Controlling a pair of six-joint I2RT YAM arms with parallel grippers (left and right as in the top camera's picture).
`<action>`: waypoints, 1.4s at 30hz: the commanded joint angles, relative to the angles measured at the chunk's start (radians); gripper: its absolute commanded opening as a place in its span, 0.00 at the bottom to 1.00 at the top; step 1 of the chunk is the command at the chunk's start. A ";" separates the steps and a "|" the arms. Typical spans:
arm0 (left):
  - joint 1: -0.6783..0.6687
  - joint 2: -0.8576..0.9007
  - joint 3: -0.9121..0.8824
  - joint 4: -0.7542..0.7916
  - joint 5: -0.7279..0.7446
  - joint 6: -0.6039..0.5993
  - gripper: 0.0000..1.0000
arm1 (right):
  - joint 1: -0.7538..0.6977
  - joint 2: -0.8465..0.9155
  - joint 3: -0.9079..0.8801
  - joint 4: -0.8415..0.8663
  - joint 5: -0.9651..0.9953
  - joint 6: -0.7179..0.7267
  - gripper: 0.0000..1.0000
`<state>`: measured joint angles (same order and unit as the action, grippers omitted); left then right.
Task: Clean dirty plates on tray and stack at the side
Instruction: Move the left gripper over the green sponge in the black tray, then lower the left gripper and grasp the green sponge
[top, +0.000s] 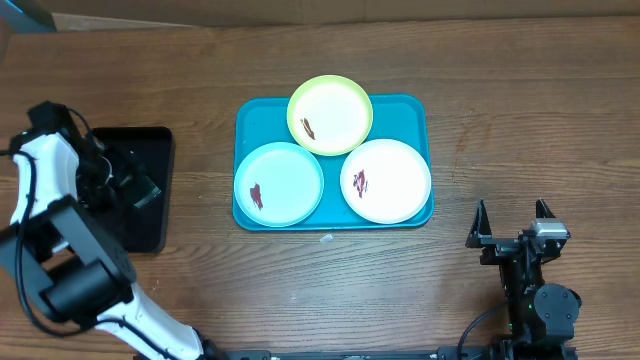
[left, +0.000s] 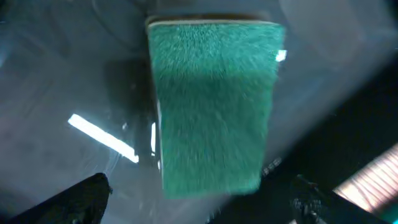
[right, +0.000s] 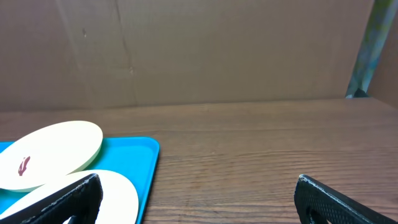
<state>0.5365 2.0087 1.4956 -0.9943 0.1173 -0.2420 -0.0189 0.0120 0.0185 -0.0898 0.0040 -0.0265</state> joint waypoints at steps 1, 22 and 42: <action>-0.008 0.014 0.020 0.014 0.008 0.018 0.96 | 0.005 -0.009 -0.010 0.005 -0.001 -0.004 1.00; -0.087 0.040 0.011 0.146 -0.077 -0.020 0.90 | 0.005 -0.009 -0.010 0.005 -0.001 -0.004 1.00; -0.072 0.049 -0.008 0.145 -0.169 -0.021 0.89 | 0.005 -0.009 -0.010 0.005 -0.001 -0.004 1.00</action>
<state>0.4610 2.0361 1.4982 -0.8600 -0.0608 -0.2558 -0.0189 0.0120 0.0185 -0.0898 0.0036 -0.0269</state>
